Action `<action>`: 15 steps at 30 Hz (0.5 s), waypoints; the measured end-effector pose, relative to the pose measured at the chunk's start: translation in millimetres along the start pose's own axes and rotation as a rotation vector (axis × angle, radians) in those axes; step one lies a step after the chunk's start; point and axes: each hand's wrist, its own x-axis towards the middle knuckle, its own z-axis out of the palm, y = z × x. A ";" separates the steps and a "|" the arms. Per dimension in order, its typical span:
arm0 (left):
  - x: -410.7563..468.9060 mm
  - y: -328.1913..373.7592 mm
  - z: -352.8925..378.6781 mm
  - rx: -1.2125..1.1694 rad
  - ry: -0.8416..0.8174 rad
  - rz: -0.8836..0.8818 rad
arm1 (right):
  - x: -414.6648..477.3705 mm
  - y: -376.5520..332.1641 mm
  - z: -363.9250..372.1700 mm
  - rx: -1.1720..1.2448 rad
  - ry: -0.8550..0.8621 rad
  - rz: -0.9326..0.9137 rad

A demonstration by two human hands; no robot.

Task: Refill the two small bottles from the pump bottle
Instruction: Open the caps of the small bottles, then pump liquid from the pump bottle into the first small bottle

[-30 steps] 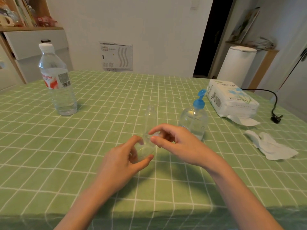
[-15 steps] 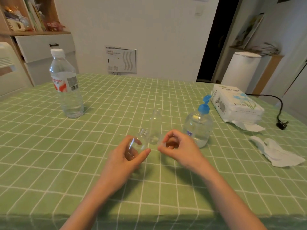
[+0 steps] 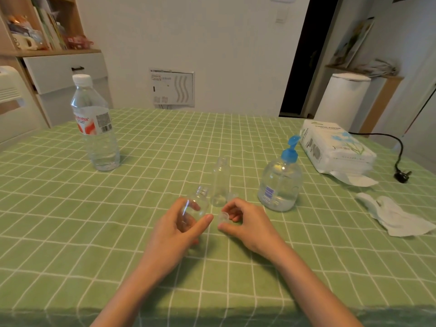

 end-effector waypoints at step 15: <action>42.7 42.9 64.1 -0.289 -0.270 -0.054 | -16.4 15.0 -74.5 0.148 0.218 0.016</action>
